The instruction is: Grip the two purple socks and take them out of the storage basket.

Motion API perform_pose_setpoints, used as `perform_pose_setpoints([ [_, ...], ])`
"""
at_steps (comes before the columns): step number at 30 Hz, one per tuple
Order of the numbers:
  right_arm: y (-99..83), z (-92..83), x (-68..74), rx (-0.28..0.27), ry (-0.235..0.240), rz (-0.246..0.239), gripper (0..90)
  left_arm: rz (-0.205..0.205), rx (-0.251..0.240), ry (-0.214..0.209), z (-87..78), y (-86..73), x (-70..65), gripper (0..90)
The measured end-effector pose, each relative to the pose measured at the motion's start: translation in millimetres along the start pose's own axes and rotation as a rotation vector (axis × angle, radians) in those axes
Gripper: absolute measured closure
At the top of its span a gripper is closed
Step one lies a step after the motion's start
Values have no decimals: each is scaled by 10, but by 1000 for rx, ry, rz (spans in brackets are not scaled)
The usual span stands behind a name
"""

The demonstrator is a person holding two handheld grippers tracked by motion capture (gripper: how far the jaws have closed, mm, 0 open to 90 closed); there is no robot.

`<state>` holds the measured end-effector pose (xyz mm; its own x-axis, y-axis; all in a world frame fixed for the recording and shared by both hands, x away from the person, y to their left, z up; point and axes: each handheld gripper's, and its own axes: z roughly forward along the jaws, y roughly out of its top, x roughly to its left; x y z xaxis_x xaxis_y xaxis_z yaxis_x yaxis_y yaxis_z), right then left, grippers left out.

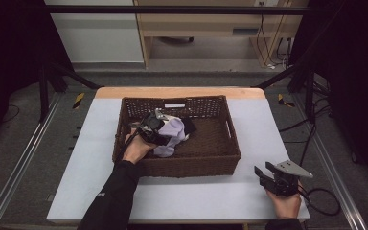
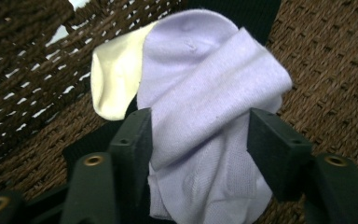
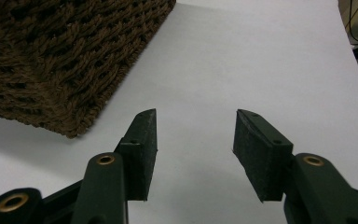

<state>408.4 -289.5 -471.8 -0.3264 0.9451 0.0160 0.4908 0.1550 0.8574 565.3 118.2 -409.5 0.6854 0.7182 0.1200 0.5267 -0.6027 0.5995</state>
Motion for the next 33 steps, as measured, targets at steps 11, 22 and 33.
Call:
perform_pose_setpoints([
  [11,1,-15,1,-2,6,6,514,-28,78,-19,26,9,26,818],
  [22,-1,-16,4,2,10,7,518,-94,-122,-17,-195,-41,75,840],
  [33,0,-17,1,1,15,8,528,-124,-406,25,-606,-48,109,847],
])
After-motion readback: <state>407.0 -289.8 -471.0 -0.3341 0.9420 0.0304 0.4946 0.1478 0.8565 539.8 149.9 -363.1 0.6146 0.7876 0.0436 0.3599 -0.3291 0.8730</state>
